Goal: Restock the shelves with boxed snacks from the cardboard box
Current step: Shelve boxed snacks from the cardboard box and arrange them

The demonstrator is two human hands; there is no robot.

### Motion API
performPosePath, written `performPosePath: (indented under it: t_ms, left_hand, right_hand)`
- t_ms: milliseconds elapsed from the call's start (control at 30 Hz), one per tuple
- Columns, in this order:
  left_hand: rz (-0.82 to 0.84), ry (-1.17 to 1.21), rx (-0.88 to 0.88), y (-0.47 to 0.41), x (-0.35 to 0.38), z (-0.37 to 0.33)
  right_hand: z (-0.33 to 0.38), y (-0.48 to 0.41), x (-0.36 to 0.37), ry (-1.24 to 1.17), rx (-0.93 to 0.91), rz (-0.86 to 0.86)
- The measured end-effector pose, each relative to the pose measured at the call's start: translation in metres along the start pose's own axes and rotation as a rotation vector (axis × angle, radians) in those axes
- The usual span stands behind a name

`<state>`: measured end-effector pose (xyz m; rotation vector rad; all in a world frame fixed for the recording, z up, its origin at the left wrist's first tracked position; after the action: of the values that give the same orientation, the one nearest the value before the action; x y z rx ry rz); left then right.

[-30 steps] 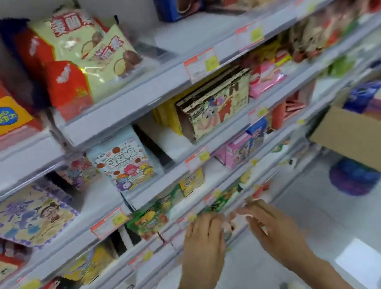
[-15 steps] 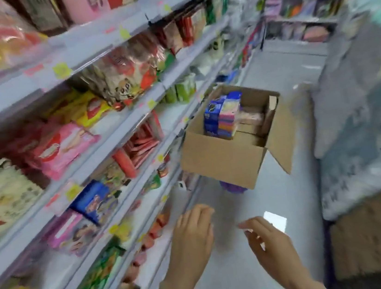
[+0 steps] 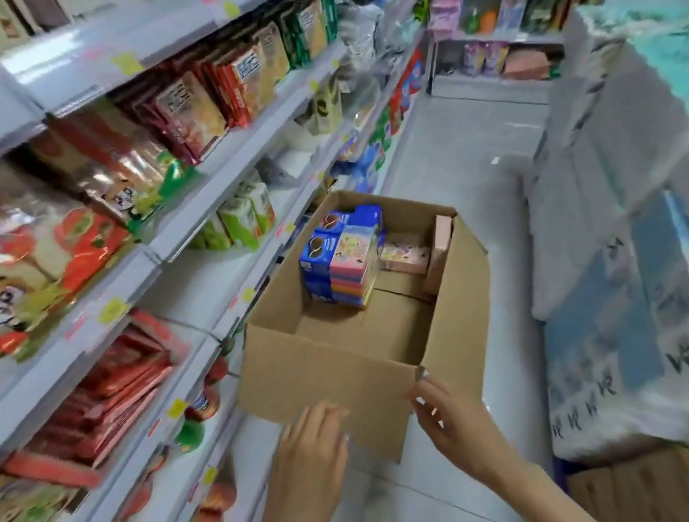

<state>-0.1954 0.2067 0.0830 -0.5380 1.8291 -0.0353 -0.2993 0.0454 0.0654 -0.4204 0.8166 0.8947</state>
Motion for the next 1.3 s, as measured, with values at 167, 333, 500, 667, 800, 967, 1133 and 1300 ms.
performPosePath:
  t_ms: [167,333,500,667,800,967,1133,1300]
  left_hand:
    - [0.079,0.018,0.039,-0.104,0.025,0.029]
    - [0.208,0.084,0.121,-0.213,0.063,0.041]
    - [0.291,0.123,0.103,-0.325,0.118,0.053]
    - [0.464,0.232,-0.089,-0.426,0.213,0.079]
    - [0.534,0.221,-0.161,-0.486,0.283,0.098]
    - [0.669,0.344,-0.299,-0.523,0.36,0.123]
    - [0.659,0.381,-0.496,-0.53,0.41,0.145]
    - [0.59,0.119,-0.608,-0.532,0.419,0.158]
  right_hand:
    - [-0.041,-0.095,-0.023,0.129,0.059,0.023]
    - [-0.089,-0.166,-0.059,0.128,0.136,-0.02]
    - [-0.152,-0.227,-0.084,0.118,0.216,-0.028]
    - [-0.213,-0.302,-0.095,0.093,0.254,0.036]
    - [-0.255,-0.359,-0.097,0.063,0.272,0.081]
    - [-0.301,-0.403,-0.088,0.001,0.323,0.113]
    - [-0.331,-0.41,-0.073,-0.099,0.411,0.151]
    - [-0.345,-0.416,-0.06,-0.164,0.469,0.194]
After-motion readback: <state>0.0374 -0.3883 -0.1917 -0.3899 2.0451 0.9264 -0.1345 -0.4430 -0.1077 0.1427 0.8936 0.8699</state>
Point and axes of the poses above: each hand's wrist, its own y-axis away from the middle knuckle, its own x-axis out of the palm, z = x × y, the point moved 5 cm from there along -y, towards the middle knuckle, and after that the axes turned 13 degrees about x, right-handed, at the moved point
